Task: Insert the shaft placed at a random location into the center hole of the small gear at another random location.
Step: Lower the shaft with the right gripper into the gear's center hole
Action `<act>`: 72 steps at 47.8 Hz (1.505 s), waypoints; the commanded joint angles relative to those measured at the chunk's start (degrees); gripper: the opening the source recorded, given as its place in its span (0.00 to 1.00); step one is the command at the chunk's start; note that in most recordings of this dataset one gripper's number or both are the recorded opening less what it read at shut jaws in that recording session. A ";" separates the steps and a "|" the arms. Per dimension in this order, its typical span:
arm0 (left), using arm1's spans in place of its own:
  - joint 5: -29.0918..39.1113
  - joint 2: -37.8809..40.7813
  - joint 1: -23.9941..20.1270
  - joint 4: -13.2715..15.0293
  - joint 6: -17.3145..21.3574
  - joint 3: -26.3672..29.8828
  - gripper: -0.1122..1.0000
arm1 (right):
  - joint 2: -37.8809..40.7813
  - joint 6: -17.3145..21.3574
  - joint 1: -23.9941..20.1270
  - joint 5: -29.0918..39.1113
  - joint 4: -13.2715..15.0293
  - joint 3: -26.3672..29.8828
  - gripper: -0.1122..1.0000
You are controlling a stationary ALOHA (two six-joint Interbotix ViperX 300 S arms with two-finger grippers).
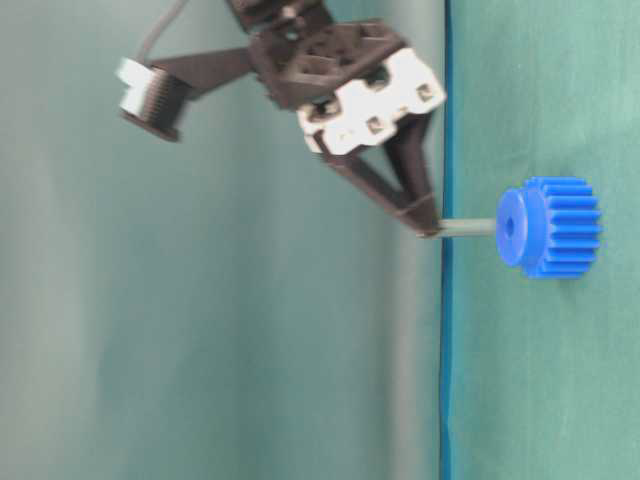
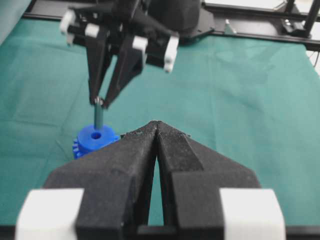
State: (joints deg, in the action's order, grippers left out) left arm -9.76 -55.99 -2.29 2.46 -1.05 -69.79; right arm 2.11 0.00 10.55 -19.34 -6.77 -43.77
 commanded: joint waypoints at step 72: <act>-0.26 0.26 -0.09 0.09 -0.09 0.18 0.10 | 1.41 0.53 0.26 -2.02 -0.18 1.23 0.23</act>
State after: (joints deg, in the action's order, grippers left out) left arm -9.76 -55.99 -2.29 2.46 -1.05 -70.14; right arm 3.43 0.44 10.81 -20.13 -6.77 -43.59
